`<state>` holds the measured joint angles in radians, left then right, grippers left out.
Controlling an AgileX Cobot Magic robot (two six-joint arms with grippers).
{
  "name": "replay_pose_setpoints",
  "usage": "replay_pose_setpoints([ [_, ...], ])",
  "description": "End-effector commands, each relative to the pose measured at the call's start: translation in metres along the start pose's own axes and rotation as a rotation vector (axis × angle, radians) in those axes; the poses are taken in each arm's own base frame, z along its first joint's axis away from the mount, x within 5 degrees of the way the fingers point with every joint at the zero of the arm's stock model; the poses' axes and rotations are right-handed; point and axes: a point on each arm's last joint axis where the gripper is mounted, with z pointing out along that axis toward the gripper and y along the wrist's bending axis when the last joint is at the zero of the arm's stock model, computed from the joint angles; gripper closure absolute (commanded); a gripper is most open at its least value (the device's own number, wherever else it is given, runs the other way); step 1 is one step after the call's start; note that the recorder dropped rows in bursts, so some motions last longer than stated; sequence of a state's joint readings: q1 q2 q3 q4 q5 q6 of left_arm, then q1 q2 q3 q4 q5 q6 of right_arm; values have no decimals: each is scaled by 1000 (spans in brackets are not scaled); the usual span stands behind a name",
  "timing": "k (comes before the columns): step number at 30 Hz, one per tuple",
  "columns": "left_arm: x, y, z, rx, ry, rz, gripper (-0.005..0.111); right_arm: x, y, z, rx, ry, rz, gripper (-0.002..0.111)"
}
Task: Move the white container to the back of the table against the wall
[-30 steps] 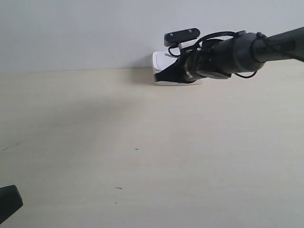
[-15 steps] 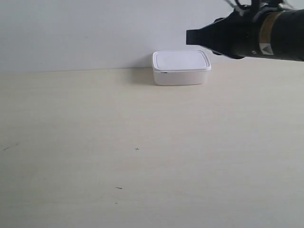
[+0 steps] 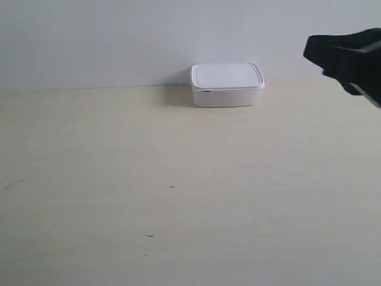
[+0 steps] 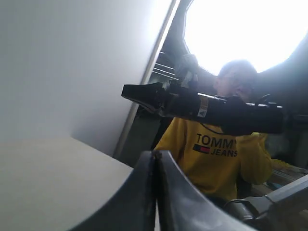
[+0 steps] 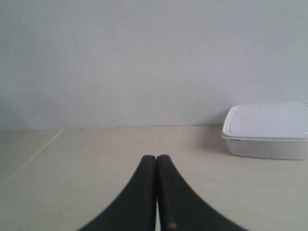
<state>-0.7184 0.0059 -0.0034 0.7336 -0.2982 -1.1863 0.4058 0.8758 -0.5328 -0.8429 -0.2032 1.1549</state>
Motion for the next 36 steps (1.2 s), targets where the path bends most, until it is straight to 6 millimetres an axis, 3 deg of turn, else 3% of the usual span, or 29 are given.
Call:
replay_pose_setpoints([
  [1,-1,-7,-1,76,-22,2,107,8,6,-35,-58,-90,10,108],
  [9,-2,-9,-1,99,-27,-22,107,31,6,-90,-112,-241,12,108],
  [20,-2,-9,-1,100,-25,-32,107,58,2,-130,-168,-407,34,108],
  [23,-1,-9,-1,100,-23,-26,107,63,0,-136,-166,-437,41,108],
  [33,1,-8,-1,96,-1,50,107,101,-14,-121,-134,-326,48,108],
  [36,1,-7,-1,78,3,93,107,102,-16,-120,-105,-317,27,108],
])
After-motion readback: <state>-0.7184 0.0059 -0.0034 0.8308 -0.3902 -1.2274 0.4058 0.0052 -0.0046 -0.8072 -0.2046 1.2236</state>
